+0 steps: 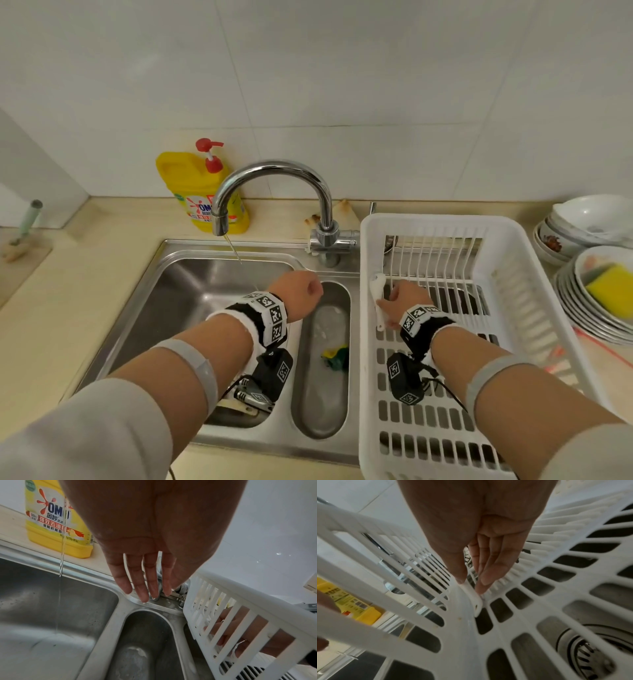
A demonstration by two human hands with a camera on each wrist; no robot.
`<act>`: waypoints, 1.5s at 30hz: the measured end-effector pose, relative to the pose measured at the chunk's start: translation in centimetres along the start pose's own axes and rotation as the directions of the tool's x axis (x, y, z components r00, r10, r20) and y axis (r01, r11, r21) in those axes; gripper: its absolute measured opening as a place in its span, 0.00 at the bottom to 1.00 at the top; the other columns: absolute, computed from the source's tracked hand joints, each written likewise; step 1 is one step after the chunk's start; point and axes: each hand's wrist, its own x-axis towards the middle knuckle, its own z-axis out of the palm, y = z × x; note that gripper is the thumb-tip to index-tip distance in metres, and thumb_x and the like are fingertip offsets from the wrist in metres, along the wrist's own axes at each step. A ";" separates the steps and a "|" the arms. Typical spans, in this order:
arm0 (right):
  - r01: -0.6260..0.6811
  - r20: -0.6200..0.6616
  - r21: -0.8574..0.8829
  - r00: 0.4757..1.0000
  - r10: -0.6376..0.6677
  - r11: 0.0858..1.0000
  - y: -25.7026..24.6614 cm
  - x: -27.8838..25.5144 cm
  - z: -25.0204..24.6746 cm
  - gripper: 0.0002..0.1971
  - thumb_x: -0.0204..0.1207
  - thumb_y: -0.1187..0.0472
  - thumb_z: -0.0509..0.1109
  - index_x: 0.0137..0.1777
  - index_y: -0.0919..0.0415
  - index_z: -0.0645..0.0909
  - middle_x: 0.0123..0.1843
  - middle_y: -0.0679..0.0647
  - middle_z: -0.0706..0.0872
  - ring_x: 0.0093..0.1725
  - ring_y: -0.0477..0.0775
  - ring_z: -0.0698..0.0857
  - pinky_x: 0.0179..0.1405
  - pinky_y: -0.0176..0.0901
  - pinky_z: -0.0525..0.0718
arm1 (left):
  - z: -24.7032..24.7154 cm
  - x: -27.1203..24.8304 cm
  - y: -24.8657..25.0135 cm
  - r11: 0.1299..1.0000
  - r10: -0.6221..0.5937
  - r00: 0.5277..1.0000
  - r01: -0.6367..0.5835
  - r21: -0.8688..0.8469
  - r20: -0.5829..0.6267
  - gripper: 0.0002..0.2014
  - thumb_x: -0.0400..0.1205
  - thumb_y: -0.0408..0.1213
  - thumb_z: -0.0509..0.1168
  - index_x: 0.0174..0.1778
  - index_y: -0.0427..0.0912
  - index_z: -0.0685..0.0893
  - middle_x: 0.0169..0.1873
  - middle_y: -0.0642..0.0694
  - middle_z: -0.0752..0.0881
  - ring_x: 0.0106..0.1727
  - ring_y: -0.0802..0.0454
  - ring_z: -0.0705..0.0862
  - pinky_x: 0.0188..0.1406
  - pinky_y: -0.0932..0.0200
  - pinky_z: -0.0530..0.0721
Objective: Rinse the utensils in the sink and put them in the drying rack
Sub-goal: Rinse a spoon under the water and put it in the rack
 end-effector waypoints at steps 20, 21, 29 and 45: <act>-0.194 0.113 0.452 0.981 0.160 0.871 2.0 0.0 0.3 0.05 0.78 0.75 0.70 0.45 0.65 0.82 0.45 0.67 0.88 0.35 0.59 0.90 0.43 0.53 0.93 | 1.2 -0.2 0.3 0.999 0.032 0.999 -0.032 -0.017 0.031 0.11 0.85 0.42 0.61 0.56 0.44 0.86 0.54 0.47 0.88 0.56 0.48 0.85 0.61 0.50 0.83; -0.202 0.111 0.454 0.979 0.170 0.868 1.9 0.1 0.5 0.04 0.79 0.75 0.70 0.46 0.66 0.81 0.44 0.67 0.88 0.34 0.58 0.89 0.41 0.52 0.93 | 1.2 -0.1 0.4 0.999 0.034 0.999 -0.034 -0.012 0.028 0.11 0.85 0.42 0.61 0.56 0.44 0.86 0.54 0.47 0.88 0.56 0.48 0.85 0.61 0.50 0.83; -0.055 -0.114 0.075 0.991 0.063 0.996 1.0 0.9 0.9 0.16 0.74 0.52 0.79 0.52 0.60 0.78 0.45 0.55 0.86 0.45 0.56 0.87 0.43 0.45 0.84 | 1.2 0.1 0.2 1.000 0.025 0.999 -0.025 -0.005 0.028 0.11 0.86 0.42 0.61 0.56 0.43 0.86 0.54 0.46 0.88 0.55 0.47 0.85 0.61 0.50 0.83; -0.043 -0.157 0.013 0.987 0.044 0.999 -0.5 0.3 -0.1 0.22 0.74 0.50 0.77 0.60 0.60 0.75 0.52 0.58 0.86 0.48 0.59 0.86 0.38 0.46 0.81 | 0.9 1.1 -0.4 1.000 -0.007 0.999 0.007 -0.002 0.039 0.12 0.86 0.42 0.61 0.56 0.42 0.86 0.54 0.45 0.89 0.56 0.45 0.85 0.61 0.50 0.83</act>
